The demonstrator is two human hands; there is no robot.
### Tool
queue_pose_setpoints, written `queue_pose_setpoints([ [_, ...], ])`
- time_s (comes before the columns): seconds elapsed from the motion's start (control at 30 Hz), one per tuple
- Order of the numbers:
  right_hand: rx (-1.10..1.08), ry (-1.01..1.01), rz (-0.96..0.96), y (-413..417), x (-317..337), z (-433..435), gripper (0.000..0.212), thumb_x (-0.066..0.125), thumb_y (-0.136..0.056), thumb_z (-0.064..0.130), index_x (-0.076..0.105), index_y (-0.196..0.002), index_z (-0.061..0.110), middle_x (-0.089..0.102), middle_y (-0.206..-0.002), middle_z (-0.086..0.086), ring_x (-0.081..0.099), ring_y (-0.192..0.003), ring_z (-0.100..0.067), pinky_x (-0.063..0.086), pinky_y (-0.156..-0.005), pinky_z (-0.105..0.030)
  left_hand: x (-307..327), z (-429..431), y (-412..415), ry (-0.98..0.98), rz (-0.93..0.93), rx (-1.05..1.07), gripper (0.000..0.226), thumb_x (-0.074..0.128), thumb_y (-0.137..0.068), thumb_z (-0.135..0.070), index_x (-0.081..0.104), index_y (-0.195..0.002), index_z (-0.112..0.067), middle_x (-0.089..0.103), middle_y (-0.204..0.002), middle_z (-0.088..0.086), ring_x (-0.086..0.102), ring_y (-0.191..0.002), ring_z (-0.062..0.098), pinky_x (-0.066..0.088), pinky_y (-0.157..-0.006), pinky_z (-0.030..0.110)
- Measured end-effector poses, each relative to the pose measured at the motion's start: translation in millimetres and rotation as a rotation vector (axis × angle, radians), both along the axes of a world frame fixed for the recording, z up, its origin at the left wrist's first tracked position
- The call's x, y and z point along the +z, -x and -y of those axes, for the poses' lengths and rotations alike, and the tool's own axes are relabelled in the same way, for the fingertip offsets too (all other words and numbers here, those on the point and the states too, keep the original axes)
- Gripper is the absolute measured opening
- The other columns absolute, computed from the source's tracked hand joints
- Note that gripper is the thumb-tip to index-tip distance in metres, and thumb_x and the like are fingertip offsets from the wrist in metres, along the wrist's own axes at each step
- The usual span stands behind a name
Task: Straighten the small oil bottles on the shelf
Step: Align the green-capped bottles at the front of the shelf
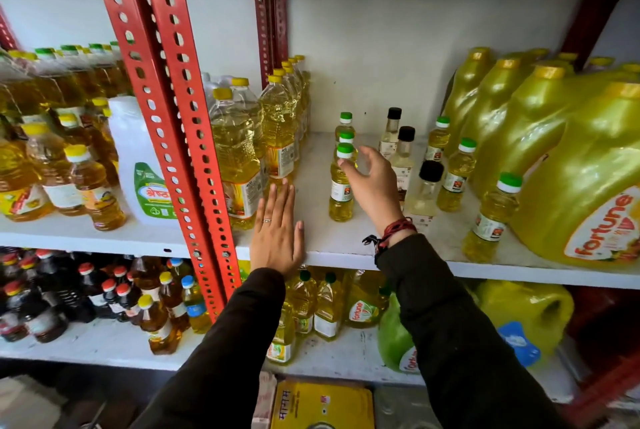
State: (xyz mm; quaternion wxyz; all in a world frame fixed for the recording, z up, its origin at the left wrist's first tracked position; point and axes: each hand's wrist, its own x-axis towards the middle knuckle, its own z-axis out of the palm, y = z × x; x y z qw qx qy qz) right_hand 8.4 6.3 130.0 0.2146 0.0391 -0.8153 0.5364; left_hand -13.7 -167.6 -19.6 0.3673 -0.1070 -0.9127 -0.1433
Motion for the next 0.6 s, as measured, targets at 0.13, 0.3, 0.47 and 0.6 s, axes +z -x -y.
queue_pose_setpoints([
  [0.13,-0.01,0.041,0.057,25,-14,1,0.038,0.067,-0.092,0.02,0.06,-0.128,0.01,0.065,-0.128,-0.007,0.059,-0.116,-0.015,0.037,-0.089,-0.02,-2,0,1,-0.018,-0.024,-0.013,0.069,0.027,-0.103,-0.032,0.021,-0.165,-0.004,0.013,-0.174,0.011,0.005,-0.162,0.026,-0.008,-0.131,0.038],
  [0.3,-0.012,0.031,0.097,43,-22,-4,0.038,0.073,-0.087,0.02,0.067,-0.123,0.008,0.068,-0.126,-0.01,0.062,-0.112,-0.016,0.041,-0.092,-0.023,-3,2,1,-0.014,-0.04,-0.013,0.069,0.028,-0.102,-0.032,0.021,-0.165,-0.003,0.014,-0.174,0.012,0.004,-0.162,0.026,-0.009,-0.131,0.038],
  [0.47,-0.092,0.018,0.057,46,-23,-3,0.036,0.084,-0.075,0.03,0.071,-0.105,0.015,0.072,-0.1,-0.002,0.068,-0.097,-0.016,0.05,-0.088,-0.027,-3,3,2,0.002,-0.028,-0.012,0.07,0.029,-0.102,-0.034,0.02,-0.165,-0.004,0.014,-0.174,0.012,0.004,-0.162,0.026,-0.011,-0.131,0.037],
  [0.6,-0.164,-0.033,0.007,47,-22,1,0.04,0.087,-0.067,0.038,0.069,-0.095,0.016,0.07,-0.087,0.003,0.064,-0.076,-0.008,0.05,-0.074,-0.026,-3,3,2,0.01,-0.028,-0.009,0.07,0.029,-0.102,-0.035,0.02,-0.165,-0.004,0.013,-0.174,0.011,0.002,-0.162,0.024,-0.011,-0.13,0.037],
])
